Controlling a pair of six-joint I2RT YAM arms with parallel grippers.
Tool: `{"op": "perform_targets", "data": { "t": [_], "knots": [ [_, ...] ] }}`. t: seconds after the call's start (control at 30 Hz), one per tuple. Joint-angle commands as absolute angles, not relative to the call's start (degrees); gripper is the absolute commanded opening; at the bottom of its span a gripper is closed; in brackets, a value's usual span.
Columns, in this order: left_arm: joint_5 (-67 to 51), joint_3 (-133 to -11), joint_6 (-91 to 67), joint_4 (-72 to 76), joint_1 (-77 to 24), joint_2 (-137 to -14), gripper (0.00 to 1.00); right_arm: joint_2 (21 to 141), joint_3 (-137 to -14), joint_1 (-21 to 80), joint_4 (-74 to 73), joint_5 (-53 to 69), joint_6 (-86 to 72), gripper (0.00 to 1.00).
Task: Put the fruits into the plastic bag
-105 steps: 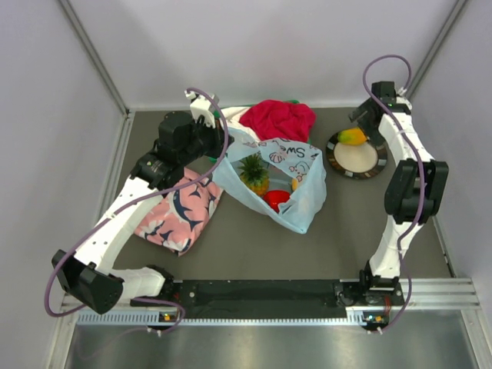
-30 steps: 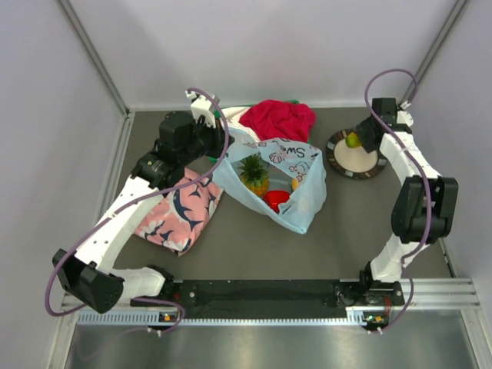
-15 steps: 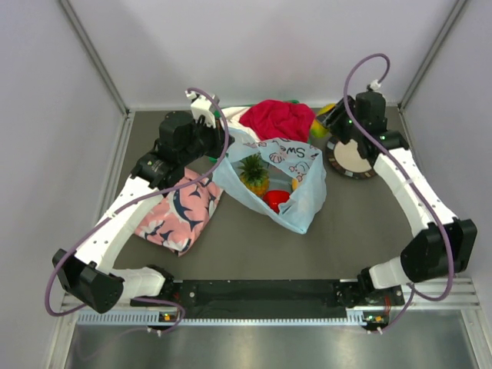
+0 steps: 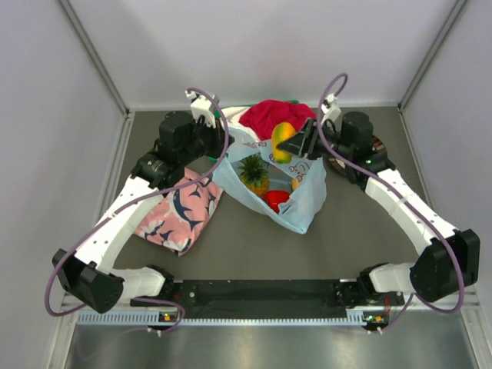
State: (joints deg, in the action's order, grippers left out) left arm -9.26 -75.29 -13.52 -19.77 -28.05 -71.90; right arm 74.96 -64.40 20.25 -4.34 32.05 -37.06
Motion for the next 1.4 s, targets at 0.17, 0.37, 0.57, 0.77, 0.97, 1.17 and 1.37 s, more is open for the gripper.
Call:
{"op": "perform_targets", "data": {
  "t": [0.17,0.37,0.57,0.77,0.97,1.17,1.37],
  "knots": [
    [-8.88,-75.94,-13.09,-18.02,-27.95,-71.37,0.00,72.51,-62.84,31.11,-6.33,28.57,-19.17,0.00],
    [-8.53,-75.94,-13.01,-18.02,-27.95,-71.37,0.00,77.16,-66.78,36.20,-16.07,18.74,-12.67,0.00],
    [-8.09,-75.85,-12.83,-18.19,-28.04,-71.19,0.00,82.52,-68.47,41.57,-20.30,7.32,-9.75,0.00],
    [-8.44,-75.94,-12.92,-18.19,-28.04,-71.28,0.00,84.55,-68.47,42.54,-22.41,-3.59,-11.51,0.00],
    [-8.35,-75.94,-12.92,-18.19,-28.04,-71.28,0.00,86.22,-68.21,42.54,-25.23,-15.37,-13.01,0.00],
    [-9.05,-75.94,-13.10,-18.10,-27.95,-71.37,0.00,87.36,-67.15,42.45,-17.94,-18.28,-14.06,0.00],
    [-9.23,-75.94,-13.27,-18.11,-28.04,-71.72,0.00,91.49,-70.92,42.54,-17.75,-21.79,-16.61,0.08]
  ]
}}
